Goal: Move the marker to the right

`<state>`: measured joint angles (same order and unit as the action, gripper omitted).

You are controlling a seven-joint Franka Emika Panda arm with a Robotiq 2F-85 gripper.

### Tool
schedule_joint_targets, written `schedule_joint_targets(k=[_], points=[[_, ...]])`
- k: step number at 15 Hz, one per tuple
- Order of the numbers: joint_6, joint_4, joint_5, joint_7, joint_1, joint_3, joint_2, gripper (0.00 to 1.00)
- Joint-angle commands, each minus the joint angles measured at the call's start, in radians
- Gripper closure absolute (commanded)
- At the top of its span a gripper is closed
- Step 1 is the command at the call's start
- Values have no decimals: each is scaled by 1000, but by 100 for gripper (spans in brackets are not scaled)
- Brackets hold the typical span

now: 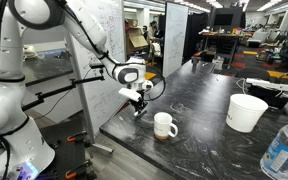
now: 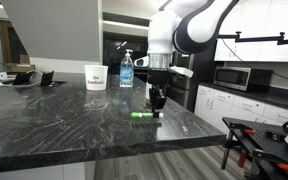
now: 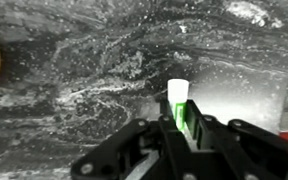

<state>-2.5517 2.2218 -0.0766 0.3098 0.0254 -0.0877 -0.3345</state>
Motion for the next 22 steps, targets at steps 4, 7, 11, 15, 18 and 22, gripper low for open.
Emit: schedule_joint_targets(k=[4, 7, 11, 15, 18, 22], points=[[84, -131, 57, 64, -66, -2, -31, 95], [143, -218, 28, 62, -78, 18, -78, 95], [196, -325, 20, 61, -83, 27, -154, 95], [218, -403, 2, 56, -74, 29, -212, 95], [226, -430, 0, 60, -70, 21, -226, 55], [239, -412, 4, 60, -64, 13, -198, 34]])
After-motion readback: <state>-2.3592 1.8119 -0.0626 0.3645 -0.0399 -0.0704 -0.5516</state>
